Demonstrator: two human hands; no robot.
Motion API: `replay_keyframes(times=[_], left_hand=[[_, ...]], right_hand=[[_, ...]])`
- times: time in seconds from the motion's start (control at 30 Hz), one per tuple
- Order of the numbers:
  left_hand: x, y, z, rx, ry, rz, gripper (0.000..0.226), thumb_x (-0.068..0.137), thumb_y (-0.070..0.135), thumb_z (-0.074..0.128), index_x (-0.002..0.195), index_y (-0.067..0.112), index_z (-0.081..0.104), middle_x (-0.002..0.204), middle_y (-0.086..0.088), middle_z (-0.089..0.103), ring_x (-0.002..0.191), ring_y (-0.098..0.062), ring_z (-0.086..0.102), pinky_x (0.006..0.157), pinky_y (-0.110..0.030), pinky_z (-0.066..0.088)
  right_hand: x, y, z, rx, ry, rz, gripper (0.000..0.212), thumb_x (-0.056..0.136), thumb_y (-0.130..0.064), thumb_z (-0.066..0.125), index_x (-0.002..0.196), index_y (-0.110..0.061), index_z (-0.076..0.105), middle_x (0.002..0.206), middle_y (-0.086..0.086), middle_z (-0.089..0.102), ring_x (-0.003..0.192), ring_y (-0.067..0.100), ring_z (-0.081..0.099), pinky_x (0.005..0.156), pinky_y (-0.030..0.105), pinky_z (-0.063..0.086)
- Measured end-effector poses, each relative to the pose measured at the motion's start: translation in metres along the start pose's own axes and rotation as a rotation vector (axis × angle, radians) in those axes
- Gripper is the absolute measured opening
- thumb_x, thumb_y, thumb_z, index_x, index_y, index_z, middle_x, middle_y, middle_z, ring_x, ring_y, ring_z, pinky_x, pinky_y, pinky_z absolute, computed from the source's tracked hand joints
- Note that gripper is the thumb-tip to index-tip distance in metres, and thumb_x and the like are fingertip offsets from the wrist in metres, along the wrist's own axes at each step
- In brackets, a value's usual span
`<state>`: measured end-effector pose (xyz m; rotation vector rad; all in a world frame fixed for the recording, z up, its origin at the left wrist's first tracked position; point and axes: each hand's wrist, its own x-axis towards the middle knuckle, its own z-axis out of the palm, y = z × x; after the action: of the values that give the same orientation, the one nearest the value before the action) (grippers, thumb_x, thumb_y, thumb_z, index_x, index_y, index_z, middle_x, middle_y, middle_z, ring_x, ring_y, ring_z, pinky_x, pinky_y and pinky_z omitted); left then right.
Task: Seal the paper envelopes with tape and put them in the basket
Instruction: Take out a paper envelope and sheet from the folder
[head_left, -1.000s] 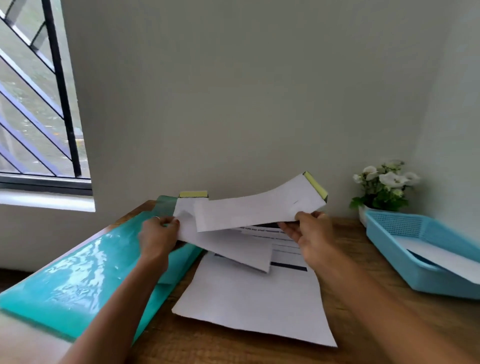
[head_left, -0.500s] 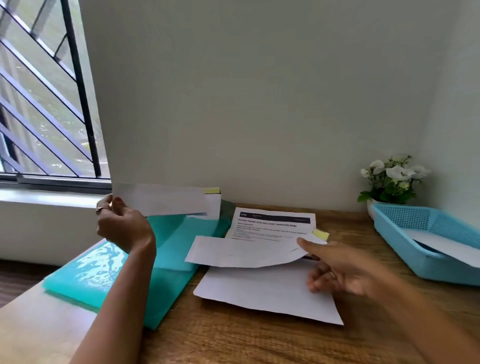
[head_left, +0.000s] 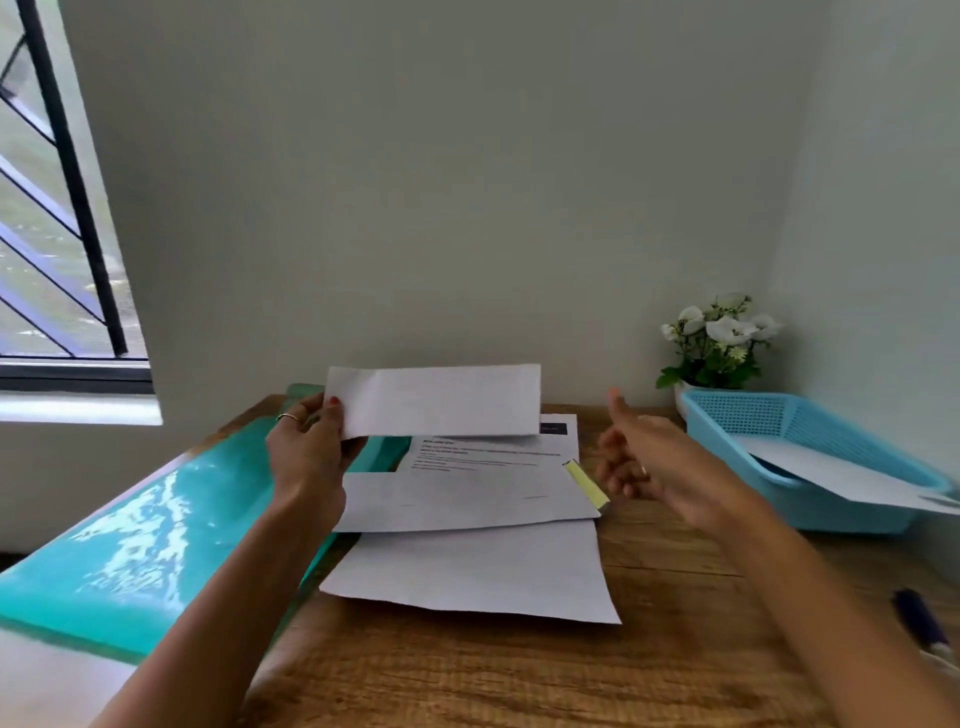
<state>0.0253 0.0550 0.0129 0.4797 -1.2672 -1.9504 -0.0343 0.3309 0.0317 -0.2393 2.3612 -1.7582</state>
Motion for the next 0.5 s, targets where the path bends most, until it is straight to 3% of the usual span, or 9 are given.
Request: replay_keyframes(times=[0.07, 0.13, 0.23, 0.37, 0.5], left_hand=[[-0.002, -0.006, 0.006, 0.076, -0.046, 0.037, 0.028, 0.097, 0.015, 0.049, 0.122, 0.006, 0.052, 0.111, -0.009, 0.058, 0.096, -0.018, 0.058, 0.066, -0.025, 0.051], [-0.006, -0.011, 0.010, 0.128, -0.085, 0.078, 0.029, 0.097, 0.016, 0.048, 0.124, 0.005, 0.052, 0.111, -0.010, 0.059, 0.094, -0.018, 0.059, 0.065, -0.025, 0.051], [-0.012, -0.016, 0.016, 0.156, -0.100, 0.101, 0.024, 0.097, 0.016, 0.048, 0.118, 0.007, 0.054, 0.106, -0.009, 0.060, 0.085, -0.016, 0.060, 0.064, -0.026, 0.051], [-0.022, -0.022, 0.028, 0.170, -0.136, 0.077, 0.024, 0.097, 0.015, 0.047, 0.119, 0.007, 0.053, 0.109, -0.011, 0.060, 0.092, -0.020, 0.059, 0.064, -0.027, 0.054], [-0.033, -0.022, 0.046, 0.172, -0.232, 0.050, 0.019, 0.099, 0.019, 0.044, 0.113, 0.011, 0.054, 0.105, -0.007, 0.061, 0.088, -0.016, 0.061, 0.058, -0.023, 0.056]], right_hand=[[0.000, -0.003, -0.004, 0.270, -0.141, -0.001, 0.072, 0.084, -0.068, 0.037, 0.106, -0.003, 0.058, 0.086, 0.018, 0.069, 0.071, 0.024, 0.068, 0.059, 0.031, 0.053], [-0.003, -0.006, -0.005, 0.391, -0.295, 0.011, 0.073, 0.081, -0.068, 0.041, 0.113, -0.005, 0.059, 0.104, 0.019, 0.069, 0.089, 0.029, 0.069, 0.071, 0.039, 0.057], [-0.009, -0.006, 0.002, 0.414, -0.408, -0.008, 0.056, 0.080, -0.048, 0.059, 0.120, -0.010, 0.057, 0.118, 0.017, 0.065, 0.104, 0.033, 0.065, 0.082, 0.046, 0.056], [-0.011, -0.001, 0.003, 0.526, -0.331, 0.015, 0.038, 0.083, -0.011, 0.067, 0.119, -0.009, 0.055, 0.115, 0.016, 0.065, 0.091, 0.033, 0.069, 0.061, 0.036, 0.059], [-0.015, -0.007, -0.008, 0.570, -0.177, -0.030, 0.030, 0.087, 0.001, 0.060, 0.114, -0.009, 0.054, 0.101, 0.014, 0.066, 0.067, 0.025, 0.072, 0.045, 0.025, 0.055]])
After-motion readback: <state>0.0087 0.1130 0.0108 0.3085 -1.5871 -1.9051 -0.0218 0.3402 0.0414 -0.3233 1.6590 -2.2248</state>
